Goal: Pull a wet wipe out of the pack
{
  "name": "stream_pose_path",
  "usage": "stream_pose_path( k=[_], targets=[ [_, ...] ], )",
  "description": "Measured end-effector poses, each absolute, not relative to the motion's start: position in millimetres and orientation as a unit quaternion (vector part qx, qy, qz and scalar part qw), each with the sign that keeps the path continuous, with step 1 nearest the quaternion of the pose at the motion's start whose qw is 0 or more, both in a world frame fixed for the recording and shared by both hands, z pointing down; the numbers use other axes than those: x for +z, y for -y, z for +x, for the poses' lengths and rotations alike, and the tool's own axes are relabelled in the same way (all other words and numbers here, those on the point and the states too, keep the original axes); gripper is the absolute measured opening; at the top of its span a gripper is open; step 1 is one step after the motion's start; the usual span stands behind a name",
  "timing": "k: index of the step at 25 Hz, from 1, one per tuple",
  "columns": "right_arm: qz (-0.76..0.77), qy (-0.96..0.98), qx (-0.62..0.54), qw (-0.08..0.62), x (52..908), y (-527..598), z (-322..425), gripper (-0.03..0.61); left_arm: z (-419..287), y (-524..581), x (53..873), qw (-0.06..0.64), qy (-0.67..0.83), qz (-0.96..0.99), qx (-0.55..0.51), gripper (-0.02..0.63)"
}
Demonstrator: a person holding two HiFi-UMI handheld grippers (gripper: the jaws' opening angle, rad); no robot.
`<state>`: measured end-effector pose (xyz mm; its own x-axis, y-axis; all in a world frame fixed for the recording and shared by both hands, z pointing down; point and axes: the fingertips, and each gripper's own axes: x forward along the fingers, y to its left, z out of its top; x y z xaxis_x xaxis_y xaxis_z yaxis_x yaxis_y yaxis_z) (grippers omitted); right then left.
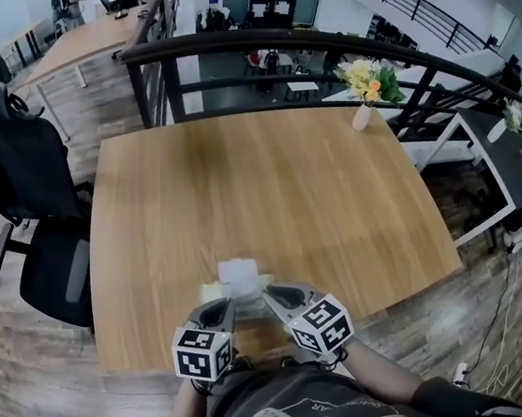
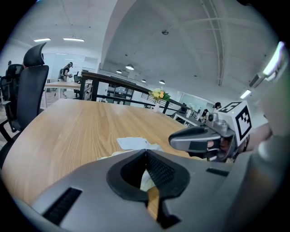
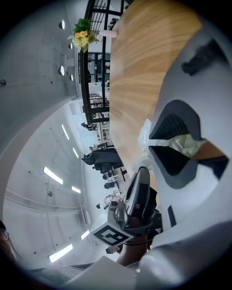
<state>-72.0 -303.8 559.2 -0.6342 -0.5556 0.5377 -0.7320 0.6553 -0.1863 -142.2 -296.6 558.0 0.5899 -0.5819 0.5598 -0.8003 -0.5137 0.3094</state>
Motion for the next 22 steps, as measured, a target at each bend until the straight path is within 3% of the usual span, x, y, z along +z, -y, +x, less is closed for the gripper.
stream_pose_path(
  k=[3, 5, 6, 22],
  targets=[
    [0.357, 0.879, 0.208, 0.236, 567.0, 307.9, -76.9, 0.034, -143.6, 297.3, 556.8, 0.283, 0.402, 0.850, 0.190, 0.015],
    [0.349, 0.879, 0.219, 0.240, 572.2, 309.0, -82.2, 0.114, -144.0, 297.0, 557.2, 0.286, 0.398, 0.851, 0.189, 0.015],
    [0.345, 0.879, 0.222, 0.243, 574.2, 309.3, -84.5, 0.124, -143.8, 296.8, 557.1, 0.286, 0.396, 0.852, 0.188, 0.015],
    [0.305, 0.882, 0.187, 0.305, 592.0, 306.6, -106.5, 0.112, -144.5, 294.0, 554.5, 0.265, 0.394, 0.854, 0.213, 0.015]
  ],
)
